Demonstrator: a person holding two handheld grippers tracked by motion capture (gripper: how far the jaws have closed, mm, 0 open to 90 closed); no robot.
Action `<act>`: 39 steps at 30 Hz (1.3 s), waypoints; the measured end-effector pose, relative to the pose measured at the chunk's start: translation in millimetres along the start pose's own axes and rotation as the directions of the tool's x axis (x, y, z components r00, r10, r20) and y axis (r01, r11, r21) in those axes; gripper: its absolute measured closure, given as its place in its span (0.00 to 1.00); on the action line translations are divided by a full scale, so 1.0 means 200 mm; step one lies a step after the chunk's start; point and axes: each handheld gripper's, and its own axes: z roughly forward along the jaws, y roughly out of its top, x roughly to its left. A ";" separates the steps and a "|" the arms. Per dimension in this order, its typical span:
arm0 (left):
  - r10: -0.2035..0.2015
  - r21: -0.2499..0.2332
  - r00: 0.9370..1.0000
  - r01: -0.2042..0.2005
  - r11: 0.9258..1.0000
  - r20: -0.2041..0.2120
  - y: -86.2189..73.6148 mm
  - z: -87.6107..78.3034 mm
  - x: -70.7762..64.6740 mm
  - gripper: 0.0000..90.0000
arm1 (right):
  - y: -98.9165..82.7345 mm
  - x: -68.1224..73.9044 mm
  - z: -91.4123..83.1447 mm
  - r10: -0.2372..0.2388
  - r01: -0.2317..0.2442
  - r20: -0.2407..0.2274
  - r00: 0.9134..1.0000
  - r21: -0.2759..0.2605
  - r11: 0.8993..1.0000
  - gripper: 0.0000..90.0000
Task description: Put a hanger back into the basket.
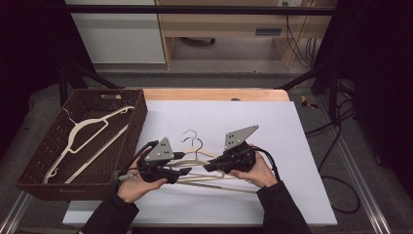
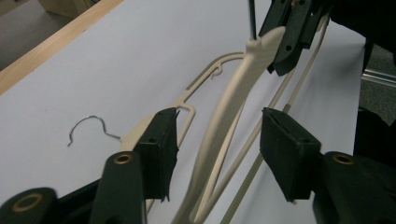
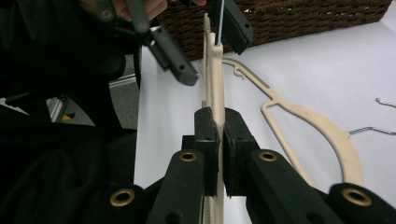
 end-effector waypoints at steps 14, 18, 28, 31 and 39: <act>0.021 0.063 0.998 -0.025 0.998 0.062 0.00 0.04 0.00 0.85 | -0.01 0.01 0.01 -0.030 0.030 0.058 0.998 0.015 0.999 0.89; 0.021 0.067 0.997 -0.027 0.997 0.075 0.00 0.05 -0.02 0.93 | -0.02 0.02 0.01 -0.039 0.042 0.142 0.989 -0.019 0.999 0.75; -0.091 0.002 0.996 0.091 0.996 -0.001 0.01 0.04 -0.03 0.96 | -0.06 0.06 -0.07 -0.026 0.063 0.348 0.937 -0.097 0.993 0.45; -0.106 -0.017 0.994 0.106 0.994 -0.027 0.03 0.01 -0.03 0.96 | -0.10 0.07 -0.13 0.017 0.043 0.413 0.911 -0.136 0.990 0.35; -0.123 -0.071 0.991 0.119 0.990 -0.053 0.12 -0.09 0.00 0.96 | -0.24 0.09 -0.28 0.154 -0.004 0.562 0.813 -0.260 0.966 0.12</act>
